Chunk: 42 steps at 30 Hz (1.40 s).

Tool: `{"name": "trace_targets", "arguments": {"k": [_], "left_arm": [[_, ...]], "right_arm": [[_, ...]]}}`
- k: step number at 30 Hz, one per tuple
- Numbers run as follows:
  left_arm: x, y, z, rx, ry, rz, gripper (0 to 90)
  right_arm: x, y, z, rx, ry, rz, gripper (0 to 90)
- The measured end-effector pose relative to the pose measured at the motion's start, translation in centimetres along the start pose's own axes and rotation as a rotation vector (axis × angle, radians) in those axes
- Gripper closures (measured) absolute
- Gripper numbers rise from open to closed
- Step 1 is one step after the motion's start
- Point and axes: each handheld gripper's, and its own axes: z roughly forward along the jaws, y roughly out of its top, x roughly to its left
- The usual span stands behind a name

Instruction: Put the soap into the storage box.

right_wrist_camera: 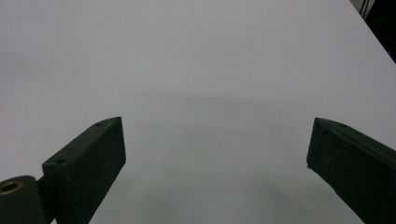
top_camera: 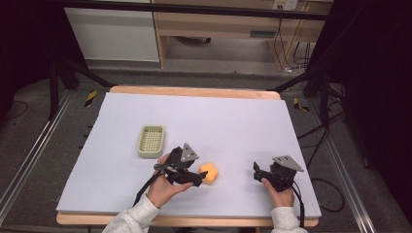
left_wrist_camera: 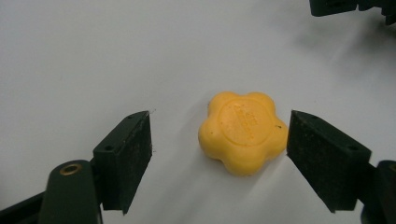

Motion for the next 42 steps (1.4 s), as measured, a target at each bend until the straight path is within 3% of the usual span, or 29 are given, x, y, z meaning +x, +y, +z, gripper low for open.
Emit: {"name": "trace_targets", "arguments": {"k": [42], "left_arm": [[-1.5, 0.9, 3.3, 0.106, -0.045, 0.043, 17.4]], "right_arm": [[0.0, 0.0, 0.0, 0.003, 0.003, 0.001, 5.0]]}}
